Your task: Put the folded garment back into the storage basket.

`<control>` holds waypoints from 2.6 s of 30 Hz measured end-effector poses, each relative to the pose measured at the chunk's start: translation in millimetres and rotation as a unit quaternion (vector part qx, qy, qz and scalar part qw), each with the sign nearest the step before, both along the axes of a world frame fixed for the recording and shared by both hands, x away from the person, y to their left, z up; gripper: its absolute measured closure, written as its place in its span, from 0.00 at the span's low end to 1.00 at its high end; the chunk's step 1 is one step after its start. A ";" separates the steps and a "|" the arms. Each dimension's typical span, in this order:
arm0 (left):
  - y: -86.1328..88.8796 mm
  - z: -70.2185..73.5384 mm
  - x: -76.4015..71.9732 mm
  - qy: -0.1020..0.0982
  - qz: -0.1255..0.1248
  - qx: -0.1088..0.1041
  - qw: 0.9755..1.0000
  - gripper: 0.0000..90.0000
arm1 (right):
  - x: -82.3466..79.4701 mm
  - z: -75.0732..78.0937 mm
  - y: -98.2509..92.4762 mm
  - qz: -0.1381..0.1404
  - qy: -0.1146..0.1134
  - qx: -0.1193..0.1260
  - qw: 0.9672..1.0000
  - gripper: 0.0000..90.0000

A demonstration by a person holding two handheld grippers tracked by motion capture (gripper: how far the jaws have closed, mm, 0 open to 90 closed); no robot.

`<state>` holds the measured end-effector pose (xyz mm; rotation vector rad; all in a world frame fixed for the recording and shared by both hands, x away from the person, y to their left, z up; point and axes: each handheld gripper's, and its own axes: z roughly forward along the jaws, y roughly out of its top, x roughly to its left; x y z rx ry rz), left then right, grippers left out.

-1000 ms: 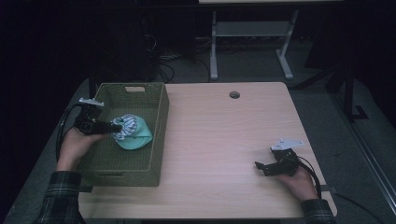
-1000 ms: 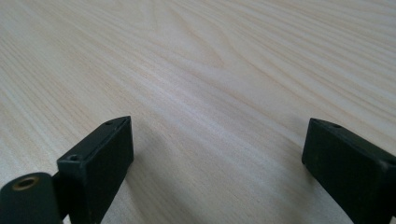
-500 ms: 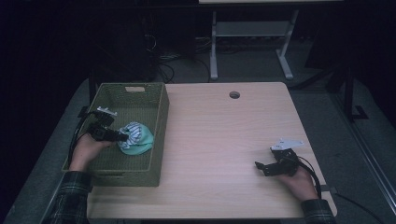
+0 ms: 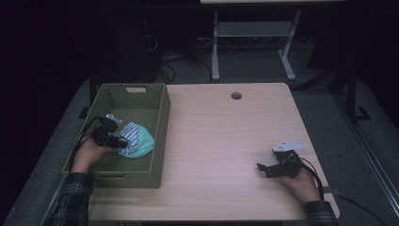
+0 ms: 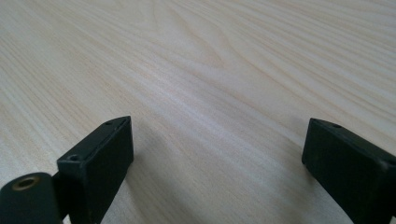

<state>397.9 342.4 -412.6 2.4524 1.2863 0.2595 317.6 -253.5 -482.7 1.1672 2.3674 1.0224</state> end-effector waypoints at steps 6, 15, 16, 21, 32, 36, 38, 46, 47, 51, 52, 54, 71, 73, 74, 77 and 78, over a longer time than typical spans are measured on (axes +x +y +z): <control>4.0 3.8 -1.8 -0.009 0.012 -0.021 1.000 0.57 | -0.3 0.1 0.1 -0.001 0.002 0.001 1.000 0.10; 9.3 17.9 -7.6 -0.030 0.022 -0.062 0.997 0.29 | -0.1 0.1 -0.1 -0.001 0.002 -0.001 1.000 0.10; 9.1 20.3 -8.2 -0.036 0.026 -0.064 0.997 0.27 | -0.1 0.1 -0.2 -0.001 0.002 -0.001 1.000 0.10; 5.8 32.8 -11.6 -0.058 0.039 -0.087 0.994 0.17 | -0.1 0.1 0.1 -0.004 0.002 0.001 1.000 0.10; -27.9 64.3 -22.6 -0.103 0.010 -0.120 0.987 0.17 | -0.3 0.1 0.4 -0.005 0.003 0.003 1.000 0.10; -43.9 73.3 -26.0 -0.117 -0.002 -0.130 0.985 0.17 | -0.2 0.2 0.2 -0.005 0.003 0.002 1.000 0.10; -53.7 77.2 -27.6 -0.123 -0.011 -0.136 0.983 0.17 | -0.2 0.1 0.1 -0.004 0.003 0.001 1.000 0.10; -94.6 88.5 -33.8 -0.138 -0.043 -0.145 0.979 0.17 | -0.2 0.1 0.0 -0.004 0.002 0.001 1.000 0.10; -99.7 88.7 -34.5 -0.138 -0.046 -0.146 0.979 0.17 | -0.1 0.1 0.0 -0.004 0.002 0.001 1.000 0.10; -119.4 88.7 -37.0 -0.141 -0.062 -0.150 0.977 0.17 | -0.2 0.1 0.1 -0.004 0.002 0.001 1.000 0.10; -124.0 88.1 -37.5 -0.141 -0.067 -0.152 0.976 0.17 | -0.1 0.1 0.1 -0.004 0.002 0.001 1.000 0.10; -133.3 86.4 -38.7 -0.141 -0.075 -0.160 0.974 0.17 | -0.2 0.1 0.1 -0.004 0.002 0.001 1.000 0.09; -207.4 59.1 -54.7 -0.153 -0.131 -0.175 0.964 0.17 | -0.1 0.1 -0.2 -0.003 0.002 0.000 1.000 0.10; -214.7 52.6 -56.4 -0.151 -0.133 -0.176 0.963 0.17 | -0.1 0.1 -0.2 -0.003 0.002 -0.001 1.000 0.10; -219.3 48.0 -57.4 -0.151 -0.135 -0.172 0.964 0.17 | -0.1 0.2 -0.1 -0.004 0.002 0.000 1.000 0.10; -229.0 36.1 -60.7 -0.155 -0.139 -0.168 0.963 0.16 | -0.2 0.1 0.0 -0.004 0.002 0.001 1.000 0.10; -231.2 32.9 -61.3 -0.154 -0.140 -0.168 0.964 0.16 | -0.1 0.1 -0.2 -0.003 0.002 -0.001 1.000 0.10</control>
